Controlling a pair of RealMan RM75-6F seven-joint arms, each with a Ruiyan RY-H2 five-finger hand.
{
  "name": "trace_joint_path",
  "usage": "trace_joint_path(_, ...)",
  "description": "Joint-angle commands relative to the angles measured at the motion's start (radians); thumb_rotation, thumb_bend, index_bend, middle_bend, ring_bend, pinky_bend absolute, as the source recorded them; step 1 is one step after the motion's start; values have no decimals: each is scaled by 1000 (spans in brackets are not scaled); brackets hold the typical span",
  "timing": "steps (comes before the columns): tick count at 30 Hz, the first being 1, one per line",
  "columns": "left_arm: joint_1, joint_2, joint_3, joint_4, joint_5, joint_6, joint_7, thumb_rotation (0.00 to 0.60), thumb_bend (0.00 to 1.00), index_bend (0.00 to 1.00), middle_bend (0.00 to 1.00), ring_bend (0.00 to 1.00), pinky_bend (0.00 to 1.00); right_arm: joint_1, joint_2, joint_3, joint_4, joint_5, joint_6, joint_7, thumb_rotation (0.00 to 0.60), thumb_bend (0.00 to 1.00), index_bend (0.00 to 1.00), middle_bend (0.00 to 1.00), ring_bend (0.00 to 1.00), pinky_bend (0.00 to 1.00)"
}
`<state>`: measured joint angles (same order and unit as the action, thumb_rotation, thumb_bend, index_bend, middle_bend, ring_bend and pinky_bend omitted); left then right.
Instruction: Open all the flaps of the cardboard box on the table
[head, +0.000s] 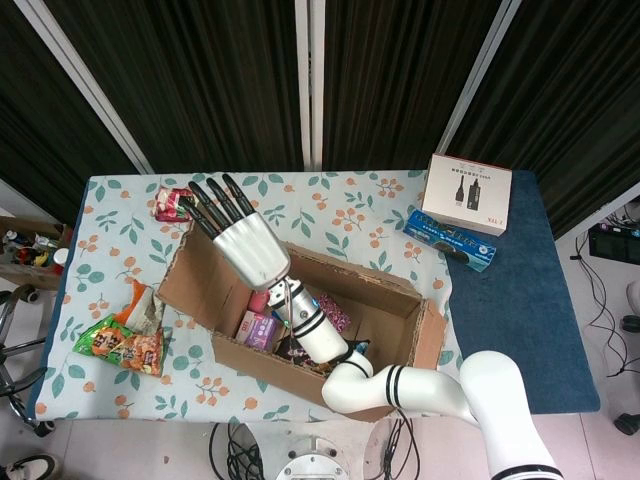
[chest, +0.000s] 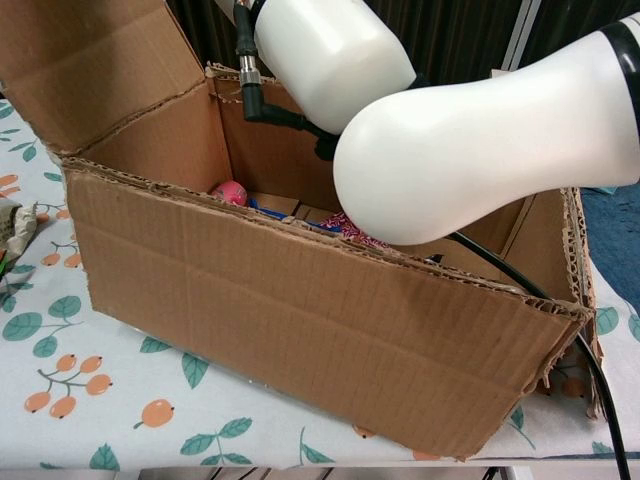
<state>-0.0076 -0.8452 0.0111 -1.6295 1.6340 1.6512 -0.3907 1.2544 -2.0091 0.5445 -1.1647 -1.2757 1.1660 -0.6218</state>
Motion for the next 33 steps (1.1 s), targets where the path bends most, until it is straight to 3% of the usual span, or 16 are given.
trace_joint_path(1, 0, 2, 0, -4, -1, -1, 3, 414, 0, 118, 141, 80, 169, 2, 2, -9, 0, 2, 1, 8, 600, 146, 0, 0, 0, 0)
trace_joint_path(6, -2, 4, -2, -1, -6, -10, -1, 415, 0, 118, 141, 80, 169, -24, 49, -28, -46, -13, 20, 5, 600, 151, 0, 0, 0, 0)
trace_joint_path(11, -9, -3, -2, 4, -6, -22, -2, 412, 0, 118, 141, 80, 169, -116, 245, -54, -269, -9, 15, -67, 600, 167, 0, 0, 0, 0)
trace_joint_path(15, -14, -8, -5, 1, -3, -27, 11, 412, 0, 118, 141, 81, 169, -229, 530, -69, -566, 48, -41, -151, 600, 129, 0, 0, 0, 0)
trace_joint_path(19, -23, -11, -7, -9, 1, -38, 32, 412, 0, 118, 141, 81, 169, -398, 877, -86, -883, 151, -44, -202, 600, 129, 0, 0, 0, 0)
trace_joint_path(23, -34, -15, -10, -24, 7, -52, 79, 404, 0, 118, 141, 81, 169, -604, 1163, -142, -1053, 145, 25, -131, 600, 137, 0, 0, 0, 0)
trace_joint_path(27, -43, -29, -16, -31, 11, -55, 123, 398, 0, 118, 141, 80, 168, -797, 1296, -244, -1061, -14, 109, 42, 600, 144, 0, 0, 0, 0)
trace_joint_path(28, -45, -35, -18, -31, 13, -55, 143, 396, 0, 118, 141, 80, 168, -869, 1318, -292, -1037, -78, 154, 109, 600, 145, 0, 0, 0, 0)
trace_joint_path(33, -45, -53, -22, -29, 20, -49, 237, 385, 9, 118, 137, 81, 168, -1097, 1296, -453, -849, -311, 361, 309, 600, 144, 0, 0, 0, 0)
